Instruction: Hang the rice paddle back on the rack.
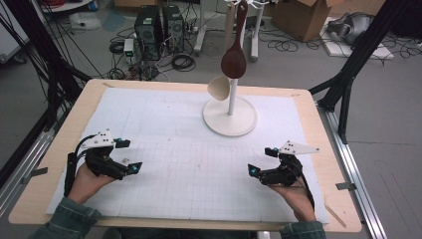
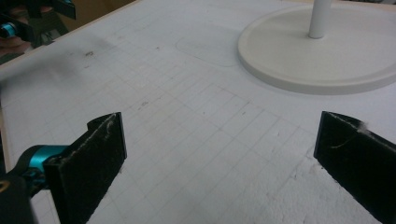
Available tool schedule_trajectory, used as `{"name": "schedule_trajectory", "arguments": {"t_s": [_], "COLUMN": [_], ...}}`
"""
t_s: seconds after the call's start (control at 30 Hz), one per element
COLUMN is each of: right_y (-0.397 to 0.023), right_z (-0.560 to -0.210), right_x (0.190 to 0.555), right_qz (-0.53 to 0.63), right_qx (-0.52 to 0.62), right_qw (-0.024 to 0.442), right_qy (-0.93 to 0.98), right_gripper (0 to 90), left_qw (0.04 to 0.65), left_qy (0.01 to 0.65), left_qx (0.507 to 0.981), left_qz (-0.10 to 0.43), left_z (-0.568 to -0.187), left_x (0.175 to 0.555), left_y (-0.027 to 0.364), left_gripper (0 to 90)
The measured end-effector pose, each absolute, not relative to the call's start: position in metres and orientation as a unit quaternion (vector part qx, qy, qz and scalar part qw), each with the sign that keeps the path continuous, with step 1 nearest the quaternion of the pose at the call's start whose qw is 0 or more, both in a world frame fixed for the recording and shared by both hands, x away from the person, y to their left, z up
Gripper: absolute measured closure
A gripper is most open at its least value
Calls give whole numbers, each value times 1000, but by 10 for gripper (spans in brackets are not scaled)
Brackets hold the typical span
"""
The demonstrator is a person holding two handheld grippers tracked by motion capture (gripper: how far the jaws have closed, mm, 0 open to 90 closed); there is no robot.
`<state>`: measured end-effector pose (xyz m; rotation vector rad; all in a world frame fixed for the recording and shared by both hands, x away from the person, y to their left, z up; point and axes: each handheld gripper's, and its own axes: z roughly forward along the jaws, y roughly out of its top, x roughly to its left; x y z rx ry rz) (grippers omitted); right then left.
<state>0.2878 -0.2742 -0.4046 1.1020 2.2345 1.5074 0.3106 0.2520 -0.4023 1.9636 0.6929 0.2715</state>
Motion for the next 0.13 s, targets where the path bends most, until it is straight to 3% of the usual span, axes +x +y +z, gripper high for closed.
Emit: {"name": "schedule_trajectory", "arguments": {"t_s": [0.13], "right_y": [-276], "right_z": [-411], "right_x": [286], "right_qz": [516], "right_qx": [382], "right_qw": [112], "right_qy": [758], "right_gripper": [15], "left_qw": [495], "left_qy": [286], "left_qx": [813], "left_qz": [110], "left_z": [-403], "left_x": [311], "left_y": [251], "left_gripper": [17]}}
